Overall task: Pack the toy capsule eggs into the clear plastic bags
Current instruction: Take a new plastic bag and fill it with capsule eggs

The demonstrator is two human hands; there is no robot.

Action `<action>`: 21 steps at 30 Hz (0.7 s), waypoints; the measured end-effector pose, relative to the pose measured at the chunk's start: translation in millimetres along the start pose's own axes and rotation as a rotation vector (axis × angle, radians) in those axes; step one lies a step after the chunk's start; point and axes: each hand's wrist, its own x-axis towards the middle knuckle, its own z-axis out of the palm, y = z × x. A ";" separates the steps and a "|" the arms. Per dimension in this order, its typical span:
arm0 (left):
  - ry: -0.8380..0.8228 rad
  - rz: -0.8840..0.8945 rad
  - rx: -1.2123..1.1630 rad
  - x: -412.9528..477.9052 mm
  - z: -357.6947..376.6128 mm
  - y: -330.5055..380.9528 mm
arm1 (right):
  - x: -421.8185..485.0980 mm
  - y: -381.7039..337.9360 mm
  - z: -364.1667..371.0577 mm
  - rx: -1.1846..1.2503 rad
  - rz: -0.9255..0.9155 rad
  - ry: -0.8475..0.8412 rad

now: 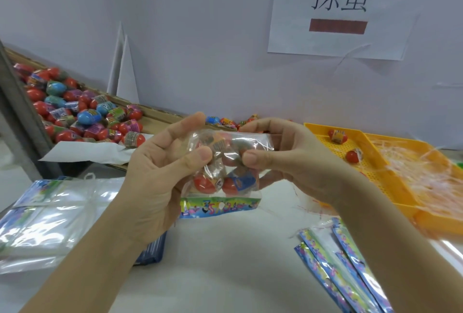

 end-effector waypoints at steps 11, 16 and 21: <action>0.286 0.080 0.224 11.9 -15.4 -6.8 | -1.6 4.2 3.1 -0.301 -0.272 0.238; 0.300 -0.283 0.020 12.6 -6.9 -9.6 | -2.0 22.3 23.6 -0.935 -0.802 0.399; 0.271 -0.260 -0.050 12.9 -11.1 -10.3 | 0.3 33.1 29.5 -1.238 -0.937 0.306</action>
